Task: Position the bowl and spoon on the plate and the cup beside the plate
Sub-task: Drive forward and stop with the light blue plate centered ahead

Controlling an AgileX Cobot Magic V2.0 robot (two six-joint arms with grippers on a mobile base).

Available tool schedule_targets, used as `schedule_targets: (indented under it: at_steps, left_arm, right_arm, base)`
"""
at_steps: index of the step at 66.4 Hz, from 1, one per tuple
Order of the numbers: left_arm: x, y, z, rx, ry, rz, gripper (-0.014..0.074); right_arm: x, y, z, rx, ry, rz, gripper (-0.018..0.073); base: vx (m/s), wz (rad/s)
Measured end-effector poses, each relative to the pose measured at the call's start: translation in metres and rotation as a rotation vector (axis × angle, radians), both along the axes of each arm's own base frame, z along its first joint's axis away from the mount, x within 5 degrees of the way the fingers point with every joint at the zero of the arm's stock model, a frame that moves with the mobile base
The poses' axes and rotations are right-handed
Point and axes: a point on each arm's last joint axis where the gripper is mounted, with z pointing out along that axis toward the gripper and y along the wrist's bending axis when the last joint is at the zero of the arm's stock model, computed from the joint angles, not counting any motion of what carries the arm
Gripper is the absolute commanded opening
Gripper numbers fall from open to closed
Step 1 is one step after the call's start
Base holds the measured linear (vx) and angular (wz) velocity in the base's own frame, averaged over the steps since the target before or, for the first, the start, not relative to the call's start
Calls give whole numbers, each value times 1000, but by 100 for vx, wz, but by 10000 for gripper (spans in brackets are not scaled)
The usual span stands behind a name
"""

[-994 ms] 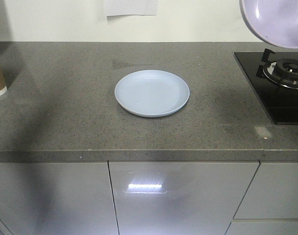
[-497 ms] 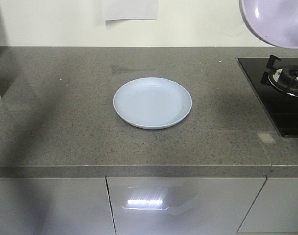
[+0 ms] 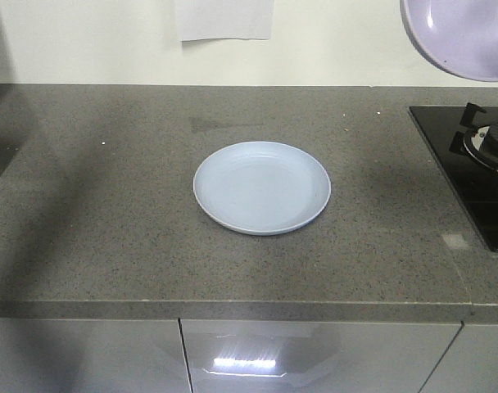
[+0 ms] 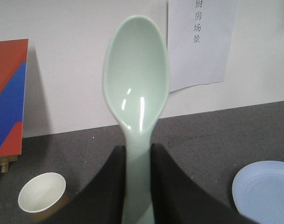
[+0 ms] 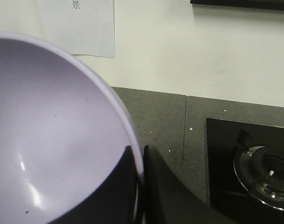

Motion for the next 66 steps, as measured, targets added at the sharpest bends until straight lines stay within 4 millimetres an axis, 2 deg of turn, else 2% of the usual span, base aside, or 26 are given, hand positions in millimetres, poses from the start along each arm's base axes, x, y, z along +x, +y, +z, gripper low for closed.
schedule_targets:
  at_steps: [66]
  left_arm:
    - [0, 0, 0, 0, 0, 0, -6]
  right_arm:
    - [0, 0, 0, 0, 1, 0, -11]
  base:
    - [7, 2]
